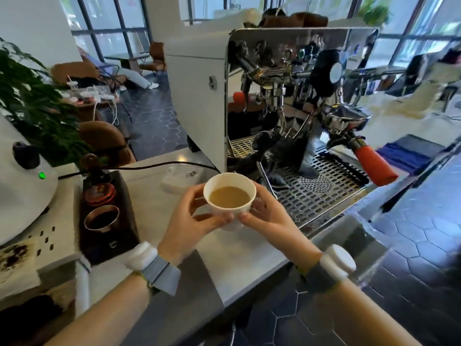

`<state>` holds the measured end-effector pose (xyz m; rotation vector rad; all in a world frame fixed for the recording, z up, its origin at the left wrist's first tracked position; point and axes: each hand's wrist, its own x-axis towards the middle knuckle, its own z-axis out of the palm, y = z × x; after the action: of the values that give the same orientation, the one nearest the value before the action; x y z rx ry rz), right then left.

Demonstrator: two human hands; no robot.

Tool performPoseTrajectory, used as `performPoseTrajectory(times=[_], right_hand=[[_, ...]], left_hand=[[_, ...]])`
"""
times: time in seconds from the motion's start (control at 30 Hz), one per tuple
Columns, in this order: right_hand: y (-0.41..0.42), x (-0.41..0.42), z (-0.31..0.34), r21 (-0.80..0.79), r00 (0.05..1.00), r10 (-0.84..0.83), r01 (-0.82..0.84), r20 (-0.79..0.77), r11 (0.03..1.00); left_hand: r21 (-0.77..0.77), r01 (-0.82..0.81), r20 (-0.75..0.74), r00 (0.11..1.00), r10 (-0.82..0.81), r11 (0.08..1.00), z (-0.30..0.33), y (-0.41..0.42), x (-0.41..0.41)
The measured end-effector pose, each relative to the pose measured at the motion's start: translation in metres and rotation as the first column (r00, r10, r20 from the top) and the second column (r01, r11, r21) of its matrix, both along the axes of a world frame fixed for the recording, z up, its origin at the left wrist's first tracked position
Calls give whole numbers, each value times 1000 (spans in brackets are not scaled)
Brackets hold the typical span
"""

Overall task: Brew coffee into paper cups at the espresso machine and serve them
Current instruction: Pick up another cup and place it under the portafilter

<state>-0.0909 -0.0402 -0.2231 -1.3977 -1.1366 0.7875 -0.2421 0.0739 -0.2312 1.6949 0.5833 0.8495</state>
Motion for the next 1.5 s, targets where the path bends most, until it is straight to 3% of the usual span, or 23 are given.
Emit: performPoseTrajectory(times=[0.27, 0.53, 0.7, 0.97, 1.5], right_hand=[[-41, 56, 0, 10, 997, -72, 72, 5, 997], [-59, 128, -9, 76, 987, -46, 59, -156, 995], [-66, 179, -11, 99, 973, 55, -33, -225, 994], [-69, 246, -10, 47, 988, 107, -103, -107, 994], [-51, 290, -21, 11, 951, 284, -285, -122, 958]], left_hand=[[44, 33, 13, 999, -33, 998, 0, -33, 57], [89, -5, -52, 999, 10, 996, -3, -54, 126], [105, -103, -86, 990, 113, 989, -12, -65, 174], [102, -199, -99, 973, 209, 975, -8, -87, 231], [159, -348, -252, 891, 379, 924, -18, -95, 261]])
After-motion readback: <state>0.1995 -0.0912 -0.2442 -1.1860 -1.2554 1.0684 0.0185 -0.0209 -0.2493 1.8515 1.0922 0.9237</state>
